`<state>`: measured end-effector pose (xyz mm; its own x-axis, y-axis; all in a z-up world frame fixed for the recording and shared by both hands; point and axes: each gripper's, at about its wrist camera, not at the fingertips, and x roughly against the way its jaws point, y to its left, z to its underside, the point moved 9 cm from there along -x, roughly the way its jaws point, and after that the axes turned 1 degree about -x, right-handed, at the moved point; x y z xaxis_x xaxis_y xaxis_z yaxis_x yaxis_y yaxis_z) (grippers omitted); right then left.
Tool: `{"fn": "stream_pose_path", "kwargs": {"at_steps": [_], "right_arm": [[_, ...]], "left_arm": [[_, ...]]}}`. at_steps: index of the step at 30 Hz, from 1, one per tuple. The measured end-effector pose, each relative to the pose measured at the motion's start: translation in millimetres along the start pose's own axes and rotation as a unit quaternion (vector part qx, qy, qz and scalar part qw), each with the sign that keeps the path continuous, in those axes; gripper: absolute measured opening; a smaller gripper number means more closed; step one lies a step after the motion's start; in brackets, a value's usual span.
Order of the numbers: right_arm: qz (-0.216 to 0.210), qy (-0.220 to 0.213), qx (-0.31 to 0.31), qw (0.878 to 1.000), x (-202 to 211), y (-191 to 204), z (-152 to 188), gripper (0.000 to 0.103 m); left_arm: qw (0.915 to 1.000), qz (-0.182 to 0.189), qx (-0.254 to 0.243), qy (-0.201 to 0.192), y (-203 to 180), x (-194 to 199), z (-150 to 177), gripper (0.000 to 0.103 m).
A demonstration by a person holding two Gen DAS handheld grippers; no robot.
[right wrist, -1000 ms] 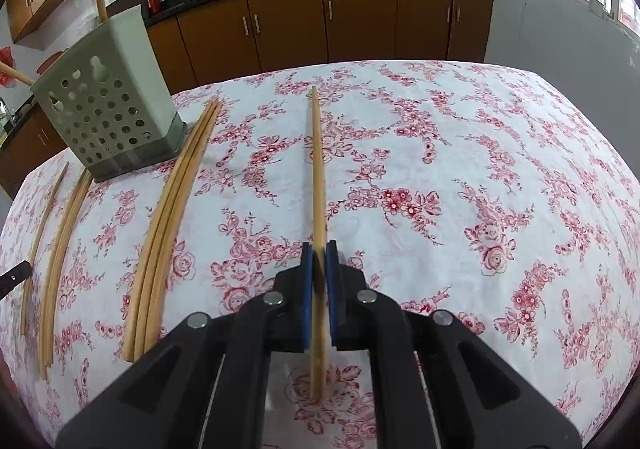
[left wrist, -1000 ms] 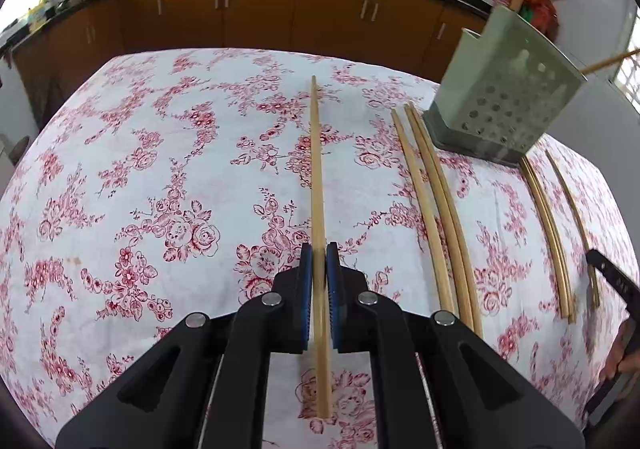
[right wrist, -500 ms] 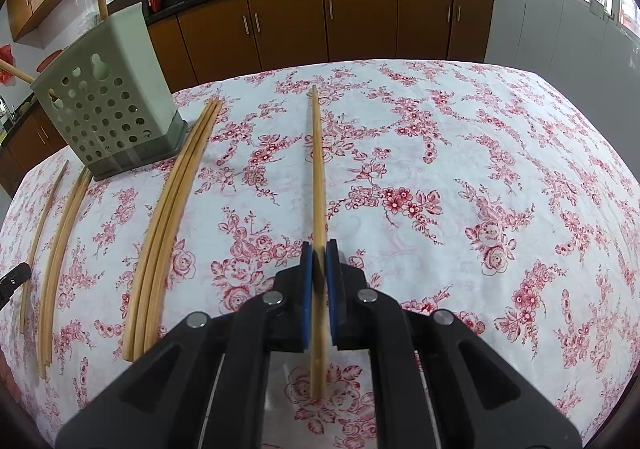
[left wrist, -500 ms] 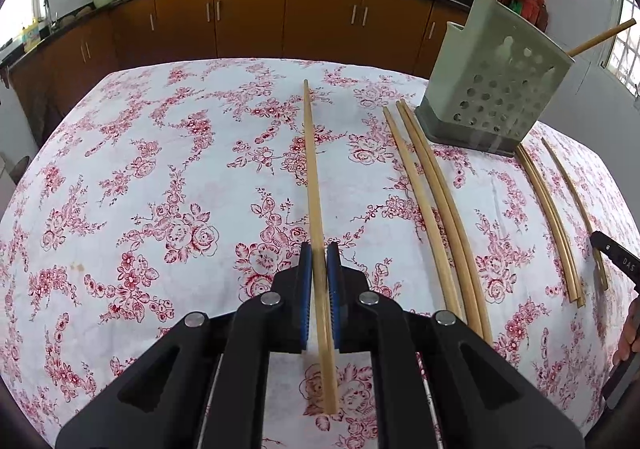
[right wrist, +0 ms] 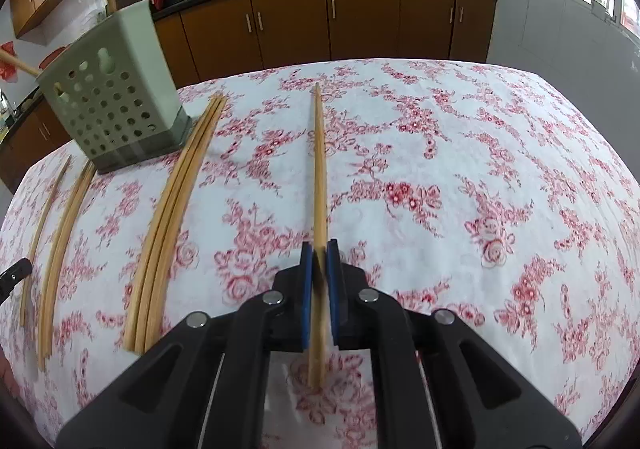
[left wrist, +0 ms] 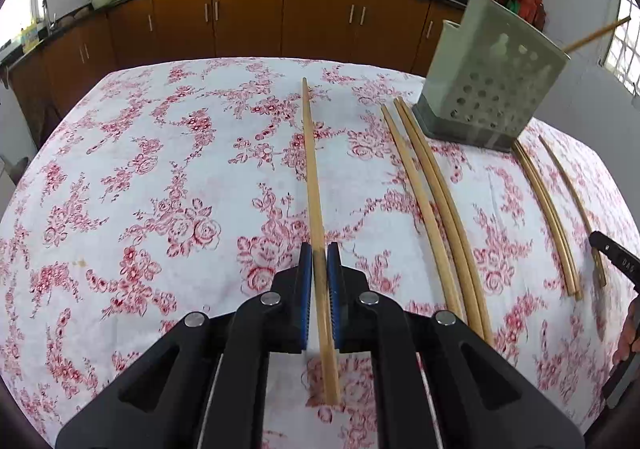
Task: Organize utensils
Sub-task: 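Raise the right tool's chopstick upright above the holder while the left tool carries its chopstick there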
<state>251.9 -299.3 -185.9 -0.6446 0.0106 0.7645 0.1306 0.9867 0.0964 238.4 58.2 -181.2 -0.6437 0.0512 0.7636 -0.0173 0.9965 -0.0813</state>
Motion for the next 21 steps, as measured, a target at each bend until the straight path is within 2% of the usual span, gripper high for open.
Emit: {"fn": "stream_pose_path", "kwargs": {"at_steps": [11, 14, 21], "right_arm": [[-0.008, 0.000, 0.003, 1.000, 8.2, -2.2, 5.9, 0.008], [-0.013, -0.024, -0.003, 1.000, 25.4, -6.0, -0.8, 0.008], [-0.020, -0.096, -0.018, 0.995, 72.6, -16.0, -41.3, 0.008]], "left_arm": [[0.9998, -0.009, -0.018, 0.005, -1.6, 7.2, 7.7, 0.008], [0.9996, -0.011, -0.023, 0.009, 0.1, 11.8, 6.1, 0.008], [0.9981, 0.007, -0.009, -0.061, 8.0, 60.7, -31.0, 0.007]]}}
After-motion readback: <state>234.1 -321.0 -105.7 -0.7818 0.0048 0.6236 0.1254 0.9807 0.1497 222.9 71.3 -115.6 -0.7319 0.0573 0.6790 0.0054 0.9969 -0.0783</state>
